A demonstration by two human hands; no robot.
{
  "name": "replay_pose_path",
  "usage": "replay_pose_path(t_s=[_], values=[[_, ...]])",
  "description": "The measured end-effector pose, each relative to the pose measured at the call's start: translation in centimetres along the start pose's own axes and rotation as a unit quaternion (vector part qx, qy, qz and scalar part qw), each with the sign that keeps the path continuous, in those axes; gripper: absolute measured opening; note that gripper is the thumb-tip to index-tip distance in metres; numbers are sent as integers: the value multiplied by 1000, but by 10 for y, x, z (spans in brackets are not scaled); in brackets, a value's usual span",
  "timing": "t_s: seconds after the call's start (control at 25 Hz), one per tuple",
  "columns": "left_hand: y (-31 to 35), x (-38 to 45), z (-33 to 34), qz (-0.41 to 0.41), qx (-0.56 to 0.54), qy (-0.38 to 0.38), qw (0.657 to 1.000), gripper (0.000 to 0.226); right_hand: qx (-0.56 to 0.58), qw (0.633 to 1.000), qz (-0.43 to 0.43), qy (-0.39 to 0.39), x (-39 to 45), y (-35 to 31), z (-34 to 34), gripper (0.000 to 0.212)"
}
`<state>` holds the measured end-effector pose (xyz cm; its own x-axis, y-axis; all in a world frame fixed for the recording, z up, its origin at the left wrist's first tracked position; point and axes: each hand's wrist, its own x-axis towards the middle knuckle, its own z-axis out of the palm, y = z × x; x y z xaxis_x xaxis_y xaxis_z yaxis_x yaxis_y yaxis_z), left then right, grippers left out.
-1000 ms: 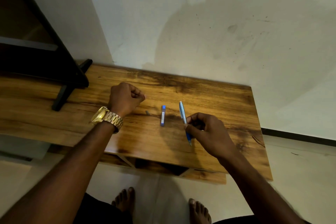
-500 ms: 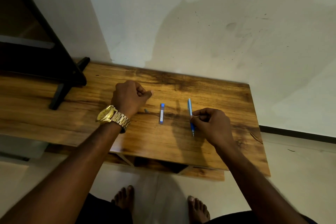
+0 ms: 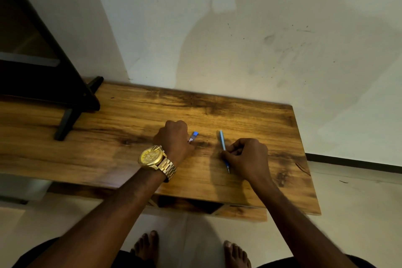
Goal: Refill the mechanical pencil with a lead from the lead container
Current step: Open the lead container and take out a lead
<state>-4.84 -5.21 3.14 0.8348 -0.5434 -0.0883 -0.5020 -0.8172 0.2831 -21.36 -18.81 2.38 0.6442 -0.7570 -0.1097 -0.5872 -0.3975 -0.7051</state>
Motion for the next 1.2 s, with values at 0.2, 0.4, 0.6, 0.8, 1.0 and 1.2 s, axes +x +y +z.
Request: replay_pose_path(t_s=[0.2, 0.4, 0.6, 0.8, 1.0, 1.2], values=[[7, -11, -26, 68, -210, 2, 975, 23, 117, 990, -69, 33, -4, -19, -15, 15], [26, -37, -27, 147, -266, 9, 953, 11, 313, 945, 10, -96, -11, -32, -4, 23], [11, -18, -40, 143, -352, -26, 925, 17, 304, 945, 13, -119, -10, -29, -14, 23], [6, -15, -40, 177, -355, -77, 915, 12, 273, 949, -38, -152, -15, -33, -15, 22], [1, -10, -37, 155, -423, -98, 887, 8, 264, 951, -56, -153, -18, -36, -17, 19], [-20, 9, -51, 60, -521, -24, 851, 5, 236, 960, -21, -150, -14, -25, -13, 20]])
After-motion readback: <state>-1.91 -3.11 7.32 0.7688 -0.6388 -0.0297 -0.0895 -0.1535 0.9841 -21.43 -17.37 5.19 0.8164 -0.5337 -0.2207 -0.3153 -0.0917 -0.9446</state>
